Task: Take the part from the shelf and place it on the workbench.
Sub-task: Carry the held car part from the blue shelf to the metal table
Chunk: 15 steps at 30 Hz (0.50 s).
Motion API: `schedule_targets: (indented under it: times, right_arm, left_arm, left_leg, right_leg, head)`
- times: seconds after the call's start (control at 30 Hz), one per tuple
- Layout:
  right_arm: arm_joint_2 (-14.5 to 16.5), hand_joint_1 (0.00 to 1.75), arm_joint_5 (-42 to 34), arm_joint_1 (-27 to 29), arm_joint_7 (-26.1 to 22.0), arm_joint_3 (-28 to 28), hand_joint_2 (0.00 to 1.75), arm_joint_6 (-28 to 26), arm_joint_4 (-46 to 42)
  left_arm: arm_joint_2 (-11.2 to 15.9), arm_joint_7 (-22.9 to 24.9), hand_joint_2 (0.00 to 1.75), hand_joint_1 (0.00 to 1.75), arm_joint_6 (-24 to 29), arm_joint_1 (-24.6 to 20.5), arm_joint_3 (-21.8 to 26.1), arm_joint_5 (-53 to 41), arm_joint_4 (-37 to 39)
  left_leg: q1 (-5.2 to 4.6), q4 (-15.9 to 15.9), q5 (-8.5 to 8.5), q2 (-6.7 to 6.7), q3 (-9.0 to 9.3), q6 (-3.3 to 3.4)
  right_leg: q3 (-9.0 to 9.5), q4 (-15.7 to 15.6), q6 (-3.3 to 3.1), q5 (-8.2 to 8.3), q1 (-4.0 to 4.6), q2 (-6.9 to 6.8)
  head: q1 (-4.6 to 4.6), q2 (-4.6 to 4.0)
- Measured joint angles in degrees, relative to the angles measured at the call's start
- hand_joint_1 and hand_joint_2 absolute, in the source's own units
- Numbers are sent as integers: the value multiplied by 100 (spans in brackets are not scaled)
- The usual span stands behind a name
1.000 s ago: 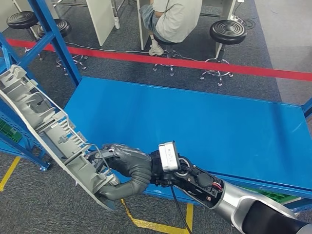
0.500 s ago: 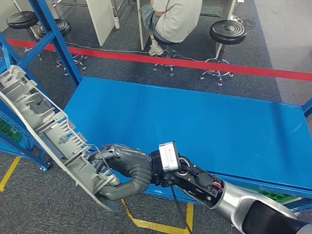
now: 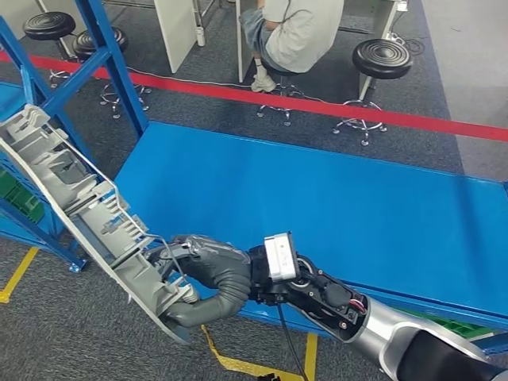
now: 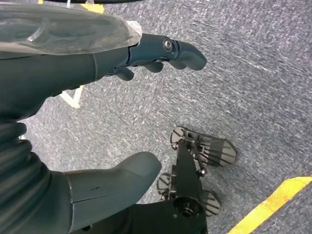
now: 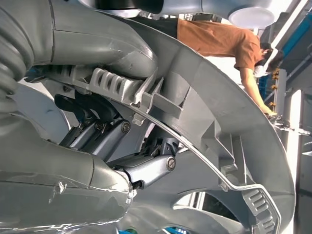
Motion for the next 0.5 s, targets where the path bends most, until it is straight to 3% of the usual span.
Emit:
schedule_targets:
  times: [0.03, 0.1, 0.13, 0.17, 0.23, 0.3, 0.37, 0.43, 0.5]
  right_arm:
    - [-1, 175, 15, 13, -1, 0, 175, 2, 1]
    - [-1, 175, 32, 23, -2, -1, 175, 5, 2]
    - [-1, 175, 34, 22, -4, -1, 175, 8, 3]
    - [-2, 175, 33, 20, -10, -2, 175, 10, 3]
    - [-2, 175, 33, 22, -20, -2, 175, 14, 1]
    - [-1, 175, 35, 24, -19, -2, 175, 14, -1]
    - [1, 175, 36, 19, -21, -4, 175, 14, -1]
    - [1, 175, 34, 18, -29, -8, 175, 14, 0]
    - [1, 175, 34, 23, -28, -8, 175, 14, 3]
  left_arm:
    - [-2, 0, 175, 0, 0, 3, 0, 1, 0]
    - [-10, 0, 175, 0, 0, 4, 0, 2, 0]
    - [-15, 0, 175, 0, 0, -5, 0, 2, 0]
    - [-16, 0, 175, 0, 0, -15, 0, 2, 0]
    - [-17, 0, 175, 0, 0, -29, 0, 2, 0]
    - [-20, 0, 175, 0, 1, -10, 0, 2, 0]
    - [-27, 0, 175, 0, 2, -8, 0, -1, 0]
    - [-32, 0, 175, 0, 2, -32, 0, -5, 0]
    - [-36, 0, 175, 0, 2, -30, 0, -5, 0]
  left_leg:
    - [5, 3, -11, -51, 18, -14]
    - [25, 16, -52, -166, 71, -62]
    - [27, 32, -71, -221, 73, -93]
    - [33, 52, -81, -272, 54, -124]
    - [56, 71, -63, -369, -30, -197]
    - [84, 63, -50, -434, -61, -272]
    - [73, 323, -182, -235, -186, -327]
    - [63, 1084, -496, 40, -607, -365]
    - [67, 1789, -685, 111, -1046, -381]
  right_leg:
    - [26, -100, 1, 138, -8, 2]
    - [352, -865, 0, 612, -33, 90]
    - [530, -1231, 0, 771, -46, 212]
    - [665, -1509, -1, 842, -57, 318]
    - [744, -1653, -32, 789, -44, 417]
    - [767, -1696, -96, 768, -38, 302]
    - [823, -1753, -168, 771, -55, 158]
    - [850, -1775, -228, 755, -40, 3]
    - [853, -1775, -260, 735, -14, -146]
  head:
    - [9, 0]
    - [32, 0]
    - [31, 0]
    - [27, 0]
    - [20, 0]
    - [23, 0]
    - [-42, 0]
    - [-117, 0]
    - [-138, 0]
